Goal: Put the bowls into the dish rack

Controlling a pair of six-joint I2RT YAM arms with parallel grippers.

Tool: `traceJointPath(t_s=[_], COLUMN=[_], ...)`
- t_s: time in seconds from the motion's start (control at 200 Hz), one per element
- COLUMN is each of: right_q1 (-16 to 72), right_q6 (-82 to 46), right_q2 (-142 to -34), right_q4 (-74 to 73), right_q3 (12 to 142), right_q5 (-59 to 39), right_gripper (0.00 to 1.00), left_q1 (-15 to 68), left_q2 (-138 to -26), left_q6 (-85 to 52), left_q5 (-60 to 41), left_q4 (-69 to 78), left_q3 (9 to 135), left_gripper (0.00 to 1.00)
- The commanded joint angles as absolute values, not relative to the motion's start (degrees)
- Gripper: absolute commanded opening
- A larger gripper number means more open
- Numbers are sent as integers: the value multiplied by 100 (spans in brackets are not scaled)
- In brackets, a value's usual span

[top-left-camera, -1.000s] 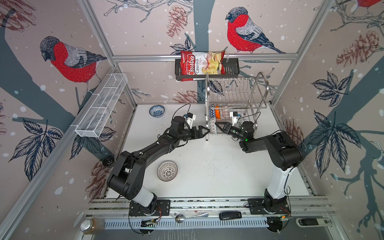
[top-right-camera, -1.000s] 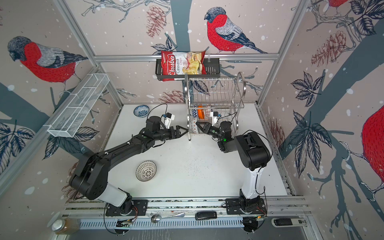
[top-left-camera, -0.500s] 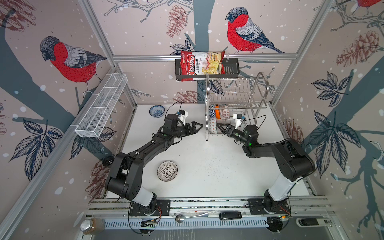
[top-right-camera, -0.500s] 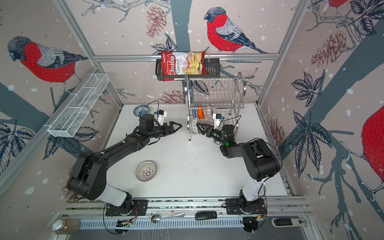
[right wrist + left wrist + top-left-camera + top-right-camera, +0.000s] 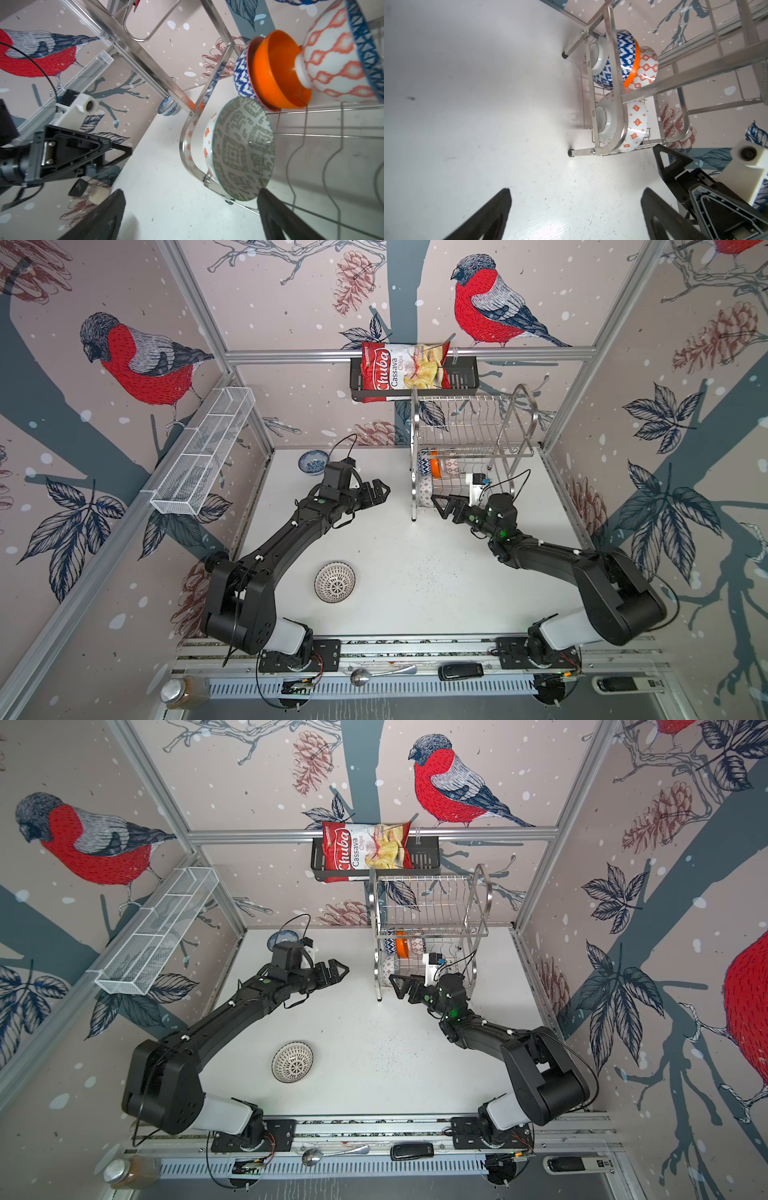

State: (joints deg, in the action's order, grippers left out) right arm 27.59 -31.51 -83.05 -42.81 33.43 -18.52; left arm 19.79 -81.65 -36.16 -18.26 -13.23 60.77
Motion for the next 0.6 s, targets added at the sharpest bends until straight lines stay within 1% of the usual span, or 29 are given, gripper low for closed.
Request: traceJointPath(t_s=[0.0,0.085,0.185,0.385,0.595], right_q1=[3004,3262,3528,3551,3577], right_q6=[-2427,-2084,-1840,-1900,-1960], right_q2=[-8023,-7768,-7448,-7223,-7252], right_q4=[-3515,-3166,-3140,-3295,-3451], right_q3=[3394,3407,3237,2977,2900], right_q5=[-1094,-594,-18,175,280], right_gripper=[99,100,100,100,100], left_q1=[1970,1969,1969,1969,1977], left_q2=[-7882,-7654,-7293,-6528,-6370], left_q6=[-3993,-4227,-4433,-5013,-5355], left_q5=[-1433,-1199,-967,-760,-514], left_q4=[-2258,-2742,-3113,-3510,-4357], left_q3=[6016,5942,5812,5344,5142], left_gripper=[98,98,98,98,97])
